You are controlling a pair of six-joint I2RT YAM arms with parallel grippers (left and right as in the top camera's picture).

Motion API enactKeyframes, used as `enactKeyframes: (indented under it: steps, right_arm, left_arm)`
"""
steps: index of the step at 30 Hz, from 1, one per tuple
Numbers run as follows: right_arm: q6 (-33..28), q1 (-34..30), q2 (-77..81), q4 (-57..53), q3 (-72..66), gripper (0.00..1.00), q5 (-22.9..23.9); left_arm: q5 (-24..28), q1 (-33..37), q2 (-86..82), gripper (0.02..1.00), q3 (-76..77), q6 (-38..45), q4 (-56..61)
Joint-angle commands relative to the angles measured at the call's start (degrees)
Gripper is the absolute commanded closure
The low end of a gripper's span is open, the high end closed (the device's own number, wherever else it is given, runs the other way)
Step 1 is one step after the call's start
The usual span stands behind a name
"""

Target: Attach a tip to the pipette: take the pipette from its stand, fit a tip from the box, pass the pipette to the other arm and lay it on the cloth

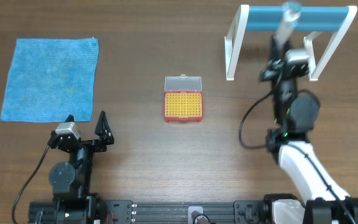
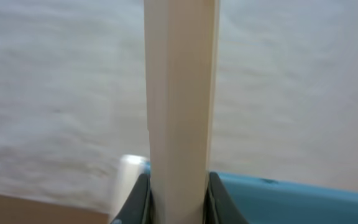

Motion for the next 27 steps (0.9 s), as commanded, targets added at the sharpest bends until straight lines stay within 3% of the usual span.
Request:
enactKeyframes:
  steps: [1,3,10,27]
  right_arm:
    - [12.33,11.17,1.03,10.05,-12.28,0.921,-7.06]
    - [12.41,17.18,4.46,17.66,-13.86,0.923,-7.02]
    - [12.39,27.36,15.78,17.53,-9.14,0.923,-7.04]
    - [10.19,28.74,29.57,17.05,0.0,0.923,-6.58]
  left_arm:
    - [0.66,0.22,-0.31,0.056,-0.13,0.72,-0.26]
    - [0.66,0.22,-0.31,0.056,-0.13,0.72,-0.26]
    - [0.66,0.22,-0.31,0.056,-0.13,0.72,-0.26]
    - [0.66,0.22,-0.31,0.053,-0.13,0.72,-0.26]
